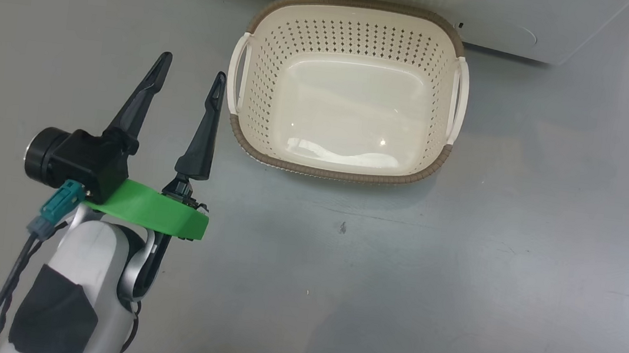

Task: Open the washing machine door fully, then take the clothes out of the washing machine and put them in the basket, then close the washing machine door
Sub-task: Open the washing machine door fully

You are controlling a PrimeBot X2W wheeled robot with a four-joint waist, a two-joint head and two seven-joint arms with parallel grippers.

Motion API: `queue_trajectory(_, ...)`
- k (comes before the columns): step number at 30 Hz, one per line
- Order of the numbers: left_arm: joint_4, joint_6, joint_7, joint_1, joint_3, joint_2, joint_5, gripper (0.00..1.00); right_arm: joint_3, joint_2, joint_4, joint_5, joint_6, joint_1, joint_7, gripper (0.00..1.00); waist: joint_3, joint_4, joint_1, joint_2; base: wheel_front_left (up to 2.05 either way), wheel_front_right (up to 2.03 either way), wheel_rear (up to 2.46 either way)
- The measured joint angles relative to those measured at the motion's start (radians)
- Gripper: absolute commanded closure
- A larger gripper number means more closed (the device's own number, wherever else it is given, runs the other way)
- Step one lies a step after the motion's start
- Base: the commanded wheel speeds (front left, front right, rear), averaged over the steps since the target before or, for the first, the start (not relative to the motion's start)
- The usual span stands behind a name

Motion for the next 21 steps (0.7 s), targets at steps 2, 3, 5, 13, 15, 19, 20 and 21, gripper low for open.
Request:
queue_trajectory(2,0.001,0.000,0.000,-0.004,-0.001,-0.001,0.001,0.00,0.000,-0.002,0.010,0.000,0.000,-0.010,0.007,1.00,0.002,0.002,-0.0001,0.0000,0.00,0.00,0.00)
queue_trajectory(3,0.002,0.000,0.000,-0.005,-0.001,-0.002,0.001,0.00,0.001,-0.004,0.014,0.001,0.000,-0.012,0.013,1.00,0.003,0.003,-0.0001,0.0000,0.00,0.00,0.00)
queue_trajectory(5,0.007,0.000,0.000,-0.008,0.000,-0.003,0.001,0.00,0.005,-0.009,0.032,0.007,0.000,-0.027,0.029,1.00,0.005,0.005,-0.0001,0.0000,0.00,0.00,0.00)
queue_trajectory(13,0.015,-0.006,0.000,-0.010,0.000,-0.010,0.002,0.00,0.019,-0.028,0.068,0.021,0.000,-0.057,0.084,1.00,0.007,0.009,-0.0001,0.0000,0.00,0.00,0.00)
queue_trajectory(15,0.015,-0.007,0.000,-0.013,0.000,-0.013,0.002,0.00,0.020,-0.032,0.074,0.027,0.001,-0.062,0.101,1.00,0.006,0.009,-0.0001,0.0000,0.00,0.00,0.00)
queue_trajectory(19,0.017,-0.008,0.000,-0.015,0.002,-0.016,0.003,0.00,0.008,-0.034,0.086,0.071,0.003,-0.062,0.140,1.00,0.004,0.009,-0.0001,0.0000,0.00,0.00,0.00)
queue_trajectory(20,0.018,-0.008,0.000,-0.015,0.003,-0.017,0.003,0.00,0.007,-0.035,0.090,0.082,0.003,-0.062,0.152,1.00,0.004,0.008,-0.0001,0.0000,0.00,0.00,0.00)
queue_trajectory(21,0.018,-0.008,0.000,-0.015,0.004,-0.017,0.003,0.00,0.007,-0.037,0.092,0.084,0.007,-0.062,0.162,1.00,0.003,0.008,-0.0001,0.0000,0.00,0.00,0.00)
